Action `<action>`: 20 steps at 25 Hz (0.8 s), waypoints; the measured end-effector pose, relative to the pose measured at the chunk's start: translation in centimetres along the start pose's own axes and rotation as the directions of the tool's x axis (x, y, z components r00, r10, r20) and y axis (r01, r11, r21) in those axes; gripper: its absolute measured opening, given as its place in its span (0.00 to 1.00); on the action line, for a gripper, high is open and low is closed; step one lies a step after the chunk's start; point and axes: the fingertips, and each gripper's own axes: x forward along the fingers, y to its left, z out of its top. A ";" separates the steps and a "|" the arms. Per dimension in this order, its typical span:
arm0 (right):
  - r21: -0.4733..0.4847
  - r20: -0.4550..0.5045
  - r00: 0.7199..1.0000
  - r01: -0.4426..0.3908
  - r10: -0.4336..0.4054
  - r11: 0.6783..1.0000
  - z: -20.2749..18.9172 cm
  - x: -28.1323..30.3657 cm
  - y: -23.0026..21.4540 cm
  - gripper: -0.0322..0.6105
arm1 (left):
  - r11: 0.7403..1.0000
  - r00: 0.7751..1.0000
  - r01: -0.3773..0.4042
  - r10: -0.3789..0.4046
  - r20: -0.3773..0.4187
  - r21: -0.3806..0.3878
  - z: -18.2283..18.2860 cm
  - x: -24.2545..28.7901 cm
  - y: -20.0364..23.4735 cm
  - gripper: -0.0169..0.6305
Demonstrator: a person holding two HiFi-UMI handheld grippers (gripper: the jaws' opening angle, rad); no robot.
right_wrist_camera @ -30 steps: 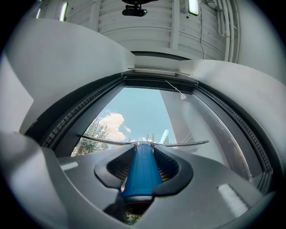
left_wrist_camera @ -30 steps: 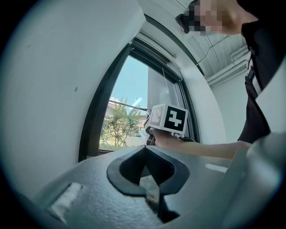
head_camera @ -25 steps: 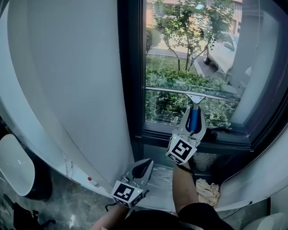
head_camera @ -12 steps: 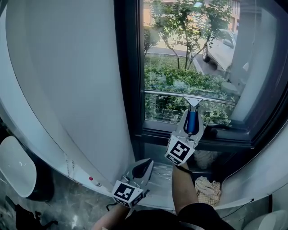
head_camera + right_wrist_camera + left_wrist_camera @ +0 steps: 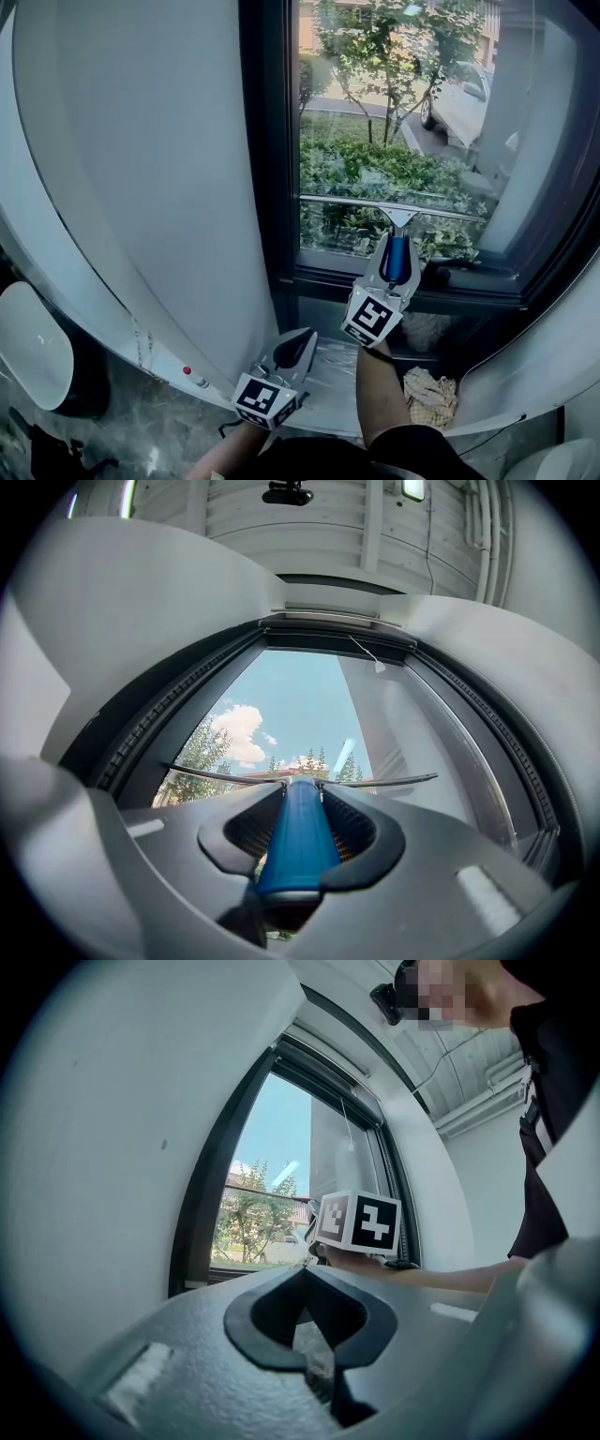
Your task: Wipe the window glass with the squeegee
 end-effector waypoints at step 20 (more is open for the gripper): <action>0.005 -0.059 0.998 -0.001 0.001 1.000 -2.4 -1.5 0.3 0.25 | 1.000 1.000 -0.004 0.004 -0.017 -0.002 -0.3 -0.1 0.2 0.03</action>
